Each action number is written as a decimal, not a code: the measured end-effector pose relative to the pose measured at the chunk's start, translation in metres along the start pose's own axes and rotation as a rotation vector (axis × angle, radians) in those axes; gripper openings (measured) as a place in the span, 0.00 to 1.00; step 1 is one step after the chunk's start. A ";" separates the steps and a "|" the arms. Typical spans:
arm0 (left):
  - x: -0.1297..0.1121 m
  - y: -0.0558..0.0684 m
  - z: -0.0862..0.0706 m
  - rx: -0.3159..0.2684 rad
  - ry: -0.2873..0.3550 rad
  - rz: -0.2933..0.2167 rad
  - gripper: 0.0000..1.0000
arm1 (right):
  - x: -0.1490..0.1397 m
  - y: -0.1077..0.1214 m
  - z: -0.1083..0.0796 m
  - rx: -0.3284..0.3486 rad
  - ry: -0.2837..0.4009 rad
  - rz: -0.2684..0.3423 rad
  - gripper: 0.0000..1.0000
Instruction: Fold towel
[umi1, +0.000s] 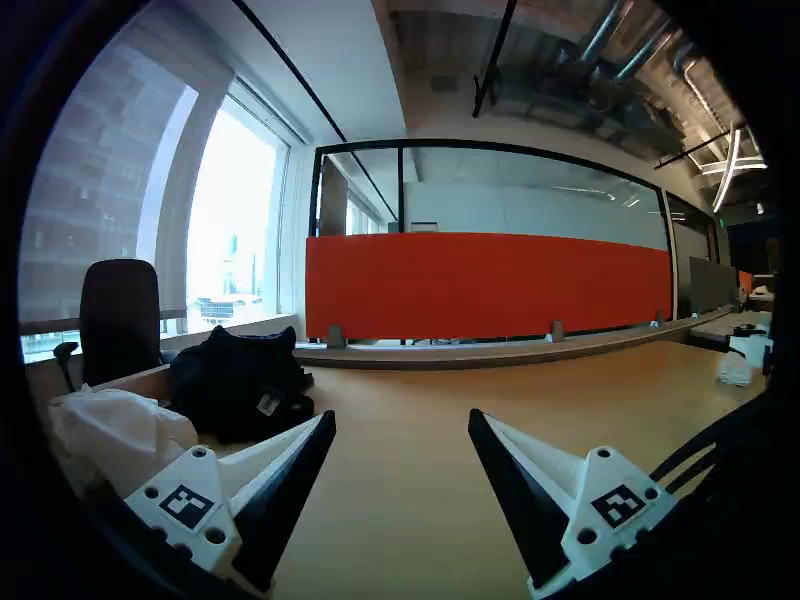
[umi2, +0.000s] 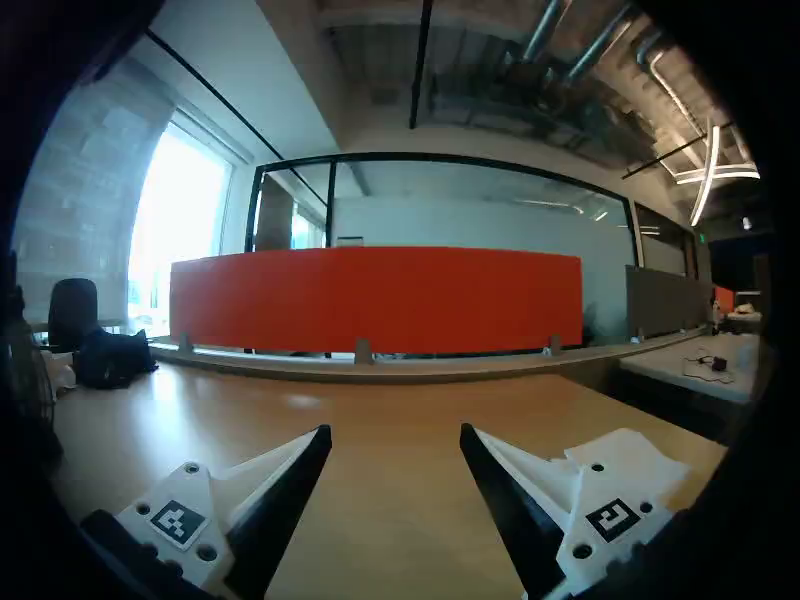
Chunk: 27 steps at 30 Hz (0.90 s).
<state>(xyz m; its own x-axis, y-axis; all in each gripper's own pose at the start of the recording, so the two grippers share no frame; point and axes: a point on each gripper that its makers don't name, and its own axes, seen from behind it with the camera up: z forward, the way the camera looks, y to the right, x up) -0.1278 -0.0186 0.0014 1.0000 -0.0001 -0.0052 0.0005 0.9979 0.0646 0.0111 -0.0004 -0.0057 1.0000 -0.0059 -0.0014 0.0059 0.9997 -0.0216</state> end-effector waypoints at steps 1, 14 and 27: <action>0.000 0.000 0.000 0.000 0.000 0.000 0.99 | 0.000 0.000 0.000 0.000 0.000 0.000 1.00; 0.004 -0.001 -0.001 0.000 -0.001 0.001 0.99 | 0.000 0.000 0.000 0.000 0.000 0.000 1.00; 0.007 -0.002 -0.002 -0.001 -0.002 0.000 0.99 | 0.000 0.000 0.000 0.000 0.000 0.000 1.00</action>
<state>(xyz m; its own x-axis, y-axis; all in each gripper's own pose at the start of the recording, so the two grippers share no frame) -0.1211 -0.0201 -0.0007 1.0000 -0.0002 -0.0028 0.0004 0.9979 0.0640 0.0113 -0.0005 -0.0057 1.0000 -0.0055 -0.0013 0.0054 0.9997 -0.0218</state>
